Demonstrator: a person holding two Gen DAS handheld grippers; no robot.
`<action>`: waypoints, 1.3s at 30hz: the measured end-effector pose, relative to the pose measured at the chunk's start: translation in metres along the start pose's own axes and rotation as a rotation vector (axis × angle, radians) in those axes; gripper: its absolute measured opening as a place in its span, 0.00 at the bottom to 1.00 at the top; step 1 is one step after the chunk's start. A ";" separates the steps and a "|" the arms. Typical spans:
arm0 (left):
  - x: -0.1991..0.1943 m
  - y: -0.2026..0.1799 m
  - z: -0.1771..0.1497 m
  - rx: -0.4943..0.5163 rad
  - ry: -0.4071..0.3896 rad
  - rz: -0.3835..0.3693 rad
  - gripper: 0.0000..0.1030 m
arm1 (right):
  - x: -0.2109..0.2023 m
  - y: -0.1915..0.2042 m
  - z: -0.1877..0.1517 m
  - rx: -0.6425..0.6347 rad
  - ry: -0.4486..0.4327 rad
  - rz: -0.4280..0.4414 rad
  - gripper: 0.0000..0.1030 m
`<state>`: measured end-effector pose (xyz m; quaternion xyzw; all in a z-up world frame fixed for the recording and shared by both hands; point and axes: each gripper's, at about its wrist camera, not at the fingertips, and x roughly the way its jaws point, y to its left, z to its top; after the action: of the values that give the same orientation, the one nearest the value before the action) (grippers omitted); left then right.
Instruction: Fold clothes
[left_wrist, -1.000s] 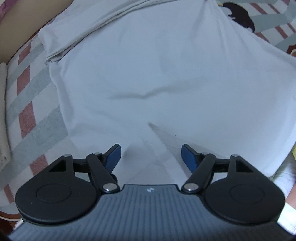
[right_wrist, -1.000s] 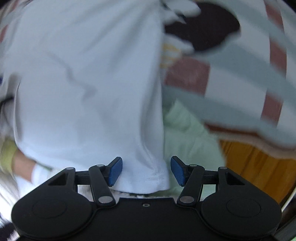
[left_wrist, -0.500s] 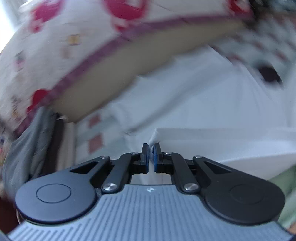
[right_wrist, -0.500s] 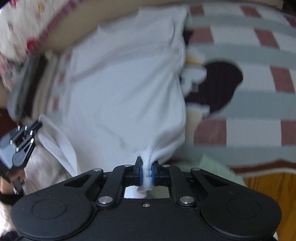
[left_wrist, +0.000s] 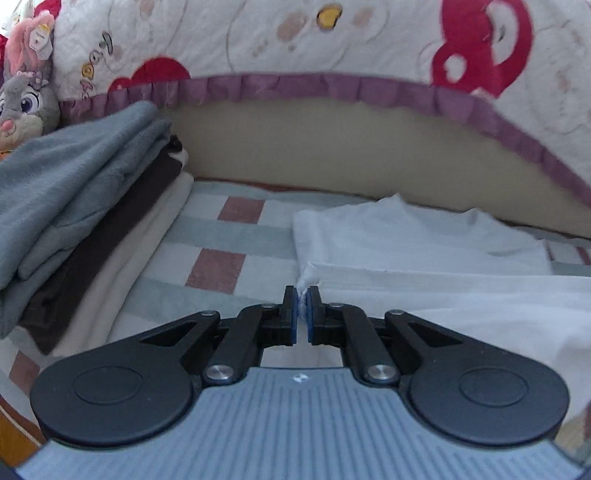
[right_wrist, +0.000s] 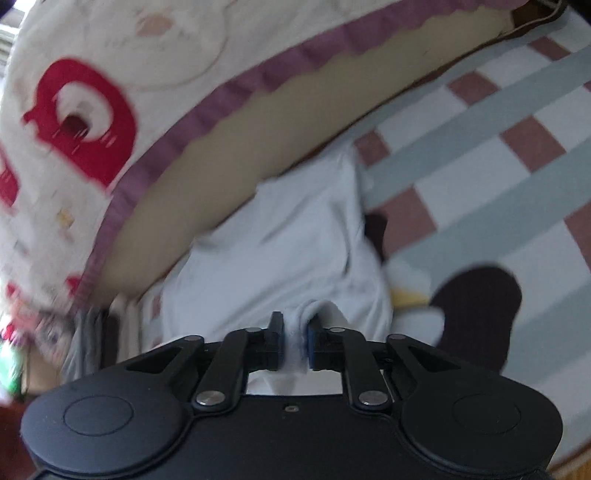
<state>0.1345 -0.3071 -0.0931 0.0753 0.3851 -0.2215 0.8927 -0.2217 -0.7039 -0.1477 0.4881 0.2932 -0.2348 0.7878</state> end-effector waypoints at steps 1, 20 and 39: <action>0.010 0.000 -0.001 -0.009 0.019 0.004 0.05 | 0.004 -0.001 -0.001 -0.016 -0.018 -0.009 0.33; 0.083 0.067 -0.022 -0.381 0.210 -0.293 0.05 | 0.064 0.015 -0.023 -0.481 -0.014 -0.165 0.34; 0.059 0.094 0.000 -0.321 0.004 -0.111 0.00 | 0.055 0.003 -0.008 -0.485 -0.169 -0.135 0.02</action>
<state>0.2130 -0.2428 -0.1387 -0.0891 0.4207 -0.2061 0.8790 -0.1822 -0.6994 -0.1863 0.2432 0.3061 -0.2495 0.8860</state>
